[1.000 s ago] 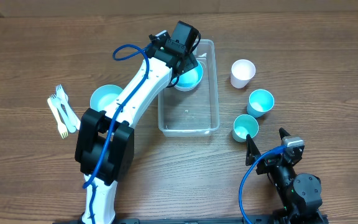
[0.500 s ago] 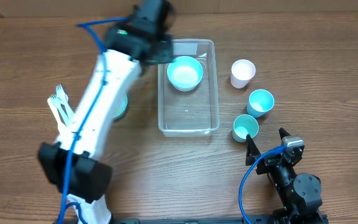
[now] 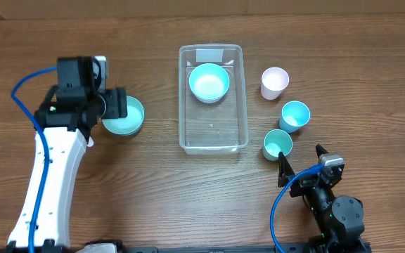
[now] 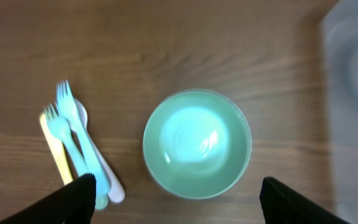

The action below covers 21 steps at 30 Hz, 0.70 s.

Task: Pack container
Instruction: 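Grasp the near light-blue bowl rim with the left gripper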

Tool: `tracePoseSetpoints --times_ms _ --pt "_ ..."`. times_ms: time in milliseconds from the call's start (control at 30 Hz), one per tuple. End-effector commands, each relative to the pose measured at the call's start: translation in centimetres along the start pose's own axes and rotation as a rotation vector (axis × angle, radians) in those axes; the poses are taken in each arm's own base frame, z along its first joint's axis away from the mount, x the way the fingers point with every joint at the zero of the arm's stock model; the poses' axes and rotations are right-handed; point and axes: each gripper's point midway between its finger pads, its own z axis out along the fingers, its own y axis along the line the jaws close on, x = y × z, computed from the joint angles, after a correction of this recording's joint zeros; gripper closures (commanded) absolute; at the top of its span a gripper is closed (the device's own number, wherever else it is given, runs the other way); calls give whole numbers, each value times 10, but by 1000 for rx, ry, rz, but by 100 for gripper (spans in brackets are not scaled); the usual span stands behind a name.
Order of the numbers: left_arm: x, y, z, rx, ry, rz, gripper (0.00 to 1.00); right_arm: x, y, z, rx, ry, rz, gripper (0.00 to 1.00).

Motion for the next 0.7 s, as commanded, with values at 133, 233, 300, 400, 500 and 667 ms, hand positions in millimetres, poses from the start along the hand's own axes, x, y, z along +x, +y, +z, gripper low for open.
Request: tracePoseSetpoints --times_ms 133,233,300,400,500,667 --pt "31 8 85 101 95 56 18 -2 1 0 -6 -12 0 0" --pt "54 6 118 110 182 52 20 -2 1 0 -6 -12 0 0" --pt "64 7 134 106 216 49 21 -2 1 0 -7 -11 0 0" --pt "67 8 147 106 218 48 23 -2 1 0 -7 -11 0 0" --pt "73 7 159 108 233 42 44 -2 1 0 -7 -11 0 0" --pt "71 8 160 101 224 29 96 -2 1 0 -7 -11 0 0"
